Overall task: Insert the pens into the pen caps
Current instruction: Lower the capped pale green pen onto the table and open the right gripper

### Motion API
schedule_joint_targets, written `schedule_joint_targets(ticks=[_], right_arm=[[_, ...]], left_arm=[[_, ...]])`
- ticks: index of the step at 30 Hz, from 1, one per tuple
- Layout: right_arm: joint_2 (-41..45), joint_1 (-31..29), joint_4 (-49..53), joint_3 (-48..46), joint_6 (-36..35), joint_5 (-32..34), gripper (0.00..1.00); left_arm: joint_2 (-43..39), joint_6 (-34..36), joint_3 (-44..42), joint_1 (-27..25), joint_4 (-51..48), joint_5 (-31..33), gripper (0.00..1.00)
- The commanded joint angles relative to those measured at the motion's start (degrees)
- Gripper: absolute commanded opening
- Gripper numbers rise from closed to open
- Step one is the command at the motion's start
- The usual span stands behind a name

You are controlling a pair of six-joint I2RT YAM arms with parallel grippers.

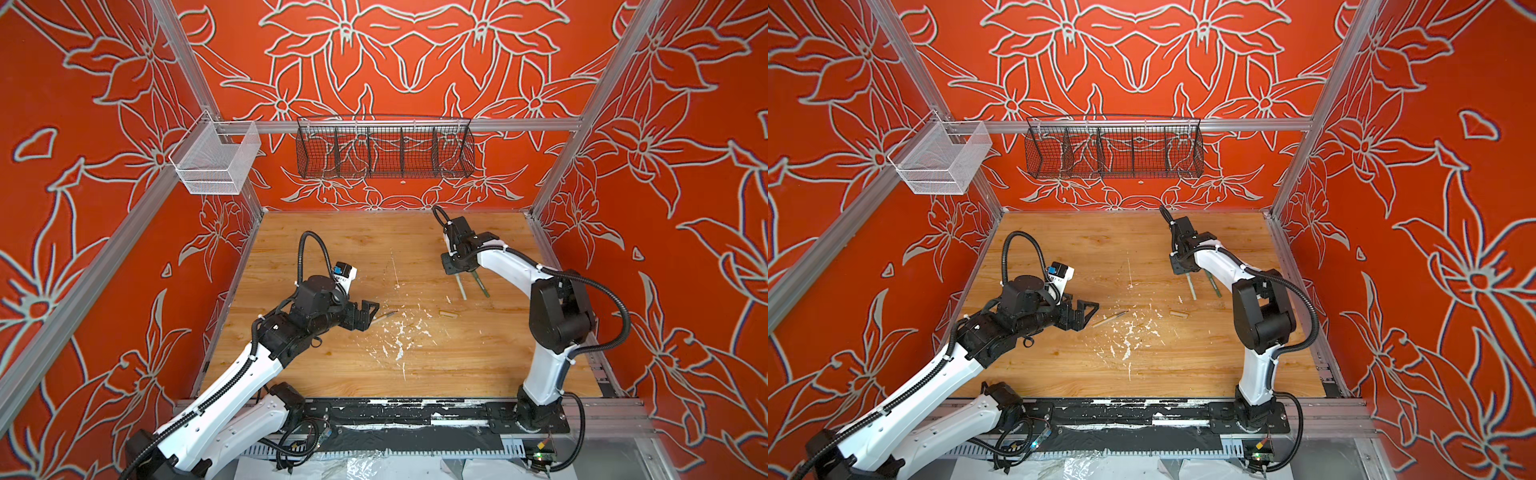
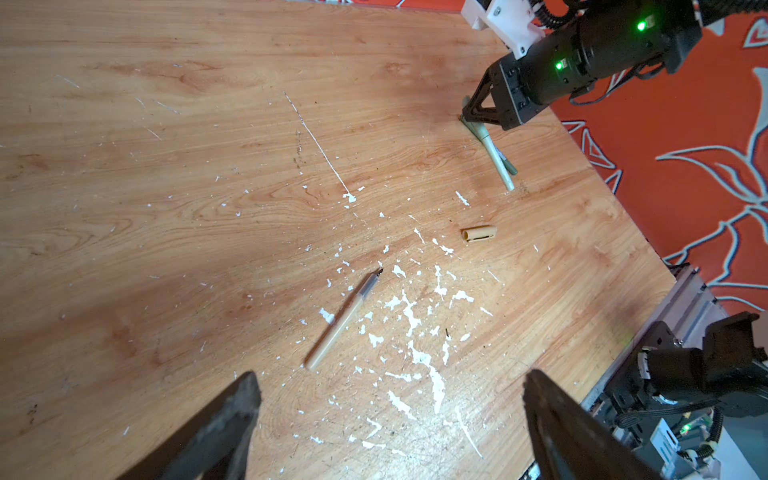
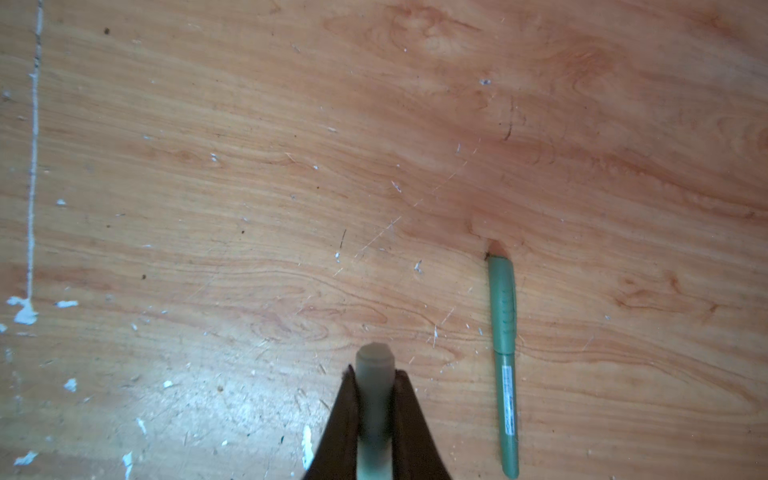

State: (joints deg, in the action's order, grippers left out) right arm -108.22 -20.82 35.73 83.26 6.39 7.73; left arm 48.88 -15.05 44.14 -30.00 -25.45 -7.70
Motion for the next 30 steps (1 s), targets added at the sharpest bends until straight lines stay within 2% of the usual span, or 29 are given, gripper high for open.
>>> schedule_joint_targets(ticks=[1, 9, 14, 20, 26, 30], right_arm=[[-2.32, 0.56, 1.04, 1.46, -1.86, 1.12, 0.00], [-8.43, 1.97, 2.02, 5.13, -2.41, -0.92, 0.00], [-9.37, 3.06, 2.37, 5.84, -2.67, -0.47, 0.00], [-10.97, 3.68, 2.06, 6.17, -2.35, -1.81, 0.17], [-11.73, 4.07, 2.23, 7.53, -2.02, -2.97, 0.28], [-11.42, 4.39, 3.50, 9.31, -2.04, -3.15, 0.32]], left_arm=[[0.49, -0.12, 1.38, -0.15, -2.09, 2.39, 0.97], [-0.89, -0.57, 1.12, -0.15, -2.34, 3.41, 0.97], [-1.06, -1.09, 1.40, -0.15, -3.76, 3.76, 0.97], [-0.51, -0.80, 1.45, -0.17, -3.49, 3.92, 0.97], [0.49, -0.37, 1.82, -0.15, -3.44, 4.34, 0.97], [1.04, -0.39, 2.40, -0.16, -3.73, 4.54, 0.97]])
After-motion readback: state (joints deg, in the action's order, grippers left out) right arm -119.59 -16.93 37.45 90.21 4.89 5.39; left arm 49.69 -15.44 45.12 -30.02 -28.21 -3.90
